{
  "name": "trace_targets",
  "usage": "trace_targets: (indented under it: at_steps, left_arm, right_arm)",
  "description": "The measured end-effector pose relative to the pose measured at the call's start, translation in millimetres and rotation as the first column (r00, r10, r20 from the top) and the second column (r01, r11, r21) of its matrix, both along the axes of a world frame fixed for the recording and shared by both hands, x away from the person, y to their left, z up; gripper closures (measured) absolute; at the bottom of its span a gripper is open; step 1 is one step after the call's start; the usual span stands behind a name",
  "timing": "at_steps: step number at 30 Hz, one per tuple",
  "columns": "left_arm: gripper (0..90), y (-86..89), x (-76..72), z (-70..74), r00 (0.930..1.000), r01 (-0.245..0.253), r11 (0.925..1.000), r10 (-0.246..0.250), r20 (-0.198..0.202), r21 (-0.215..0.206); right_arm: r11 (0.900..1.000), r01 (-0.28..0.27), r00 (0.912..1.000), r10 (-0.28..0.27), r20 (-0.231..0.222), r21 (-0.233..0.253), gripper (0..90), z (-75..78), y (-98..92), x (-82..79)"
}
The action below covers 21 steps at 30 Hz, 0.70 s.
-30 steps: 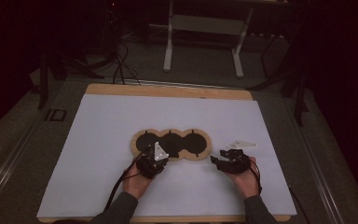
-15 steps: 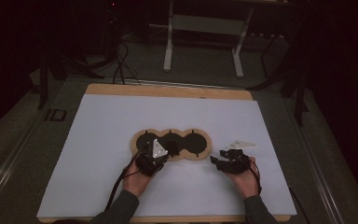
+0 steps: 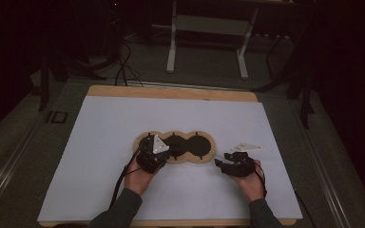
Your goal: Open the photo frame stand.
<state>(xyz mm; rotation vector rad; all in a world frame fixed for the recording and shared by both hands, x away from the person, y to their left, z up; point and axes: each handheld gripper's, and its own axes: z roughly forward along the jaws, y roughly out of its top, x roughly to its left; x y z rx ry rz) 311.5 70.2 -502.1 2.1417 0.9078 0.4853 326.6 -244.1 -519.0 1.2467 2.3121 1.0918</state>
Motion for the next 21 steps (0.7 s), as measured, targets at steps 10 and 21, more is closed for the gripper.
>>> trace_targets:
  at_steps: [10, 21]
  left_arm:
    - [75.9, 2.1, -8.6, -0.7, 0.9988, 0.048, 0.9988, -0.048, 0.002, 0.005]
    - [56.4, 15.6, -8.0, 10.1, 0.9967, 0.011, 0.9996, -0.009, 0.080, -0.025]
  right_arm:
    - [1.000, 0.003, 1.0000, -0.003, -0.001, 0.010, 45.9, 0.3, -1.2, 0.1]
    - [1.000, 0.005, 1.0000, -0.005, -0.004, 0.008, 45.8, -0.3, -0.7, 0.2]
